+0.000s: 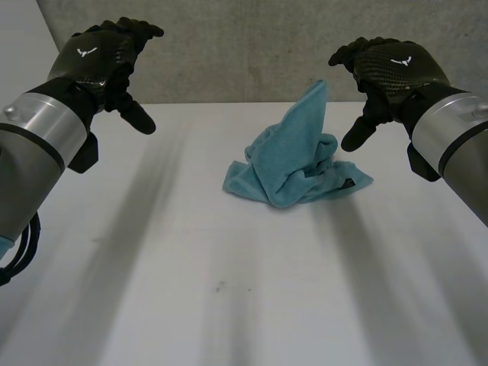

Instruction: Fold the laundry

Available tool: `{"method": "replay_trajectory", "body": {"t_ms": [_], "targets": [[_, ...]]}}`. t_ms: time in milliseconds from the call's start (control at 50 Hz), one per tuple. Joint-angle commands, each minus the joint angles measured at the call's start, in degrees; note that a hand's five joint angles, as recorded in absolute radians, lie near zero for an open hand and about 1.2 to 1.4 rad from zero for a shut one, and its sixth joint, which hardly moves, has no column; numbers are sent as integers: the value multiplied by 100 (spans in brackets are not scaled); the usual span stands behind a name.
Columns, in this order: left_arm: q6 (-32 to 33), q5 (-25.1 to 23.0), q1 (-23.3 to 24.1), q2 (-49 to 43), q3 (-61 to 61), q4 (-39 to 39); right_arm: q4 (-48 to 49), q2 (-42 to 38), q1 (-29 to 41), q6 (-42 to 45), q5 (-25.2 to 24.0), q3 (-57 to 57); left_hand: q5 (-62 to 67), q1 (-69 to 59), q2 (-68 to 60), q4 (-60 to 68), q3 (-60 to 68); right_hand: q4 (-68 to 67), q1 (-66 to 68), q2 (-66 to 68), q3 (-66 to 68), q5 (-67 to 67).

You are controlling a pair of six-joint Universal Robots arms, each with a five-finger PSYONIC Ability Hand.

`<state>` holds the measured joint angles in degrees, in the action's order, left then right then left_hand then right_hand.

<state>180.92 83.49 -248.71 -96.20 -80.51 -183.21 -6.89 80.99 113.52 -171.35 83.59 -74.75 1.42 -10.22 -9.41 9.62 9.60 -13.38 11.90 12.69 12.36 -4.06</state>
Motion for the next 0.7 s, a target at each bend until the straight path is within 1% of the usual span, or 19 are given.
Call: {"method": "replay_trajectory", "body": {"t_ms": [20, 80, 180, 240, 280, 300, 340, 360, 400, 460, 500, 520, 560, 580, 600, 620, 660, 680, 700], "targets": [[-4, 18, 16, -74, -17, -4, 12, -197, -5, 294, -9, 31, -138, 18, -63, 43, 44, 338, -190, -269, -236, 406], [-30, 44, 16, -100, -8, -4, 13, -338, -14, 409, -9, 66, -138, 18, -63, 43, 44, 338, -190, -269, -236, 406], [-74, 71, 95, -171, 1, 5, 74, -803, -5, 883, 8, 259, -138, 18, -63, 43, 44, 338, -190, -269, -236, 406], [-83, 79, 104, -302, 0, 5, 153, -998, 4, 937, -1, 374, -138, 18, -63, 43, 44, 338, -190, -269, -236, 406], [-101, 79, 121, -364, -8, 5, 372, -1461, 4, 1015, -1, 689, -121, 1, -80, 60, 61, 338, -190, -269, -236, 406], [-101, 79, 147, -425, -8, -4, 373, -1463, 4, 1016, -1, 690, -121, 1, -80, 60, 61, 338, -190, -269, -236, 406], [-83, 79, 174, -487, -8, -4, 618, -2014, -5, 1024, -1, 1110, -121, 1, -80, 60, 61, 338, -190, -269, -236, 406], [-83, 79, 217, -539, -8, -4, 619, -2017, -5, 1025, -1, 1112, -121, 1, -80, 60, 61, 338, -190, -269, -236, 406], [-83, 79, 235, -592, -8, -21, 942, -2594, -5, 1033, -9, 1567, -104, -16, -97, 76, 78, 338, -190, -269, -236, 406], [-83, 79, 244, -689, -8, -30, 1138, -2887, -5, 1033, -71, 1833, -104, -16, -97, 76, 78, 338, -190, -269, -236, 406], [-75, 79, 244, -742, -8, -39, 1357, -3491, -5, 1042, -246, 2375, -104, -16, -97, 76, 78, 338, -190, -269, -236, 406], [-74, 97, 244, -786, -17, -57, 1357, -3494, -5, 1042, -247, 2378, -104, -16, -97, 76, 78, 338, -190, -269, -236, 406], [-74, 114, 244, -821, -17, -65, 1419, -4141, 3, 1051, -535, 2928, -104, -16, -97, 76, 78, 338, -190, -269, -236, 406], [-74, 141, 253, -856, -17, -65, 1419, -4144, 4, 1051, -537, 2931, -104, -16, -97, 76, 78, 338, -190, -269, -236, 406], [-74, 141, 253, -856, -17, -65, 1401, -4457, 4, 1051, -650, 3227, -104, -16, -97, 76, 78, 338, -190, -269, -236, 406], [-66, 167, 253, -891, -17, -65, 1401, -4460, 4, 1051, -651, 3230, -104, -16, -97, 76, 78, 338, -190, -269, -236, 406], [-66, 185, 253, -926, -26, -65, 1375, -5038, 21, 1103, -774, 3790, -104, -16, -97, 76, 78, 338, -190, -269, -236, 406], [-66, 194, 253, -953, -26, -74, 1375, -5041, 21, 1104, -774, 3793, -104, -16, -97, 76, 78, 338, -190, -269, -236, 406], [-66, 194, 253, -953, -26, -74, 1375, -5275, 39, 1182, -757, 4054, -104, -16, -97, 76, 78, 338, -190, -269, -236, 406]]}}
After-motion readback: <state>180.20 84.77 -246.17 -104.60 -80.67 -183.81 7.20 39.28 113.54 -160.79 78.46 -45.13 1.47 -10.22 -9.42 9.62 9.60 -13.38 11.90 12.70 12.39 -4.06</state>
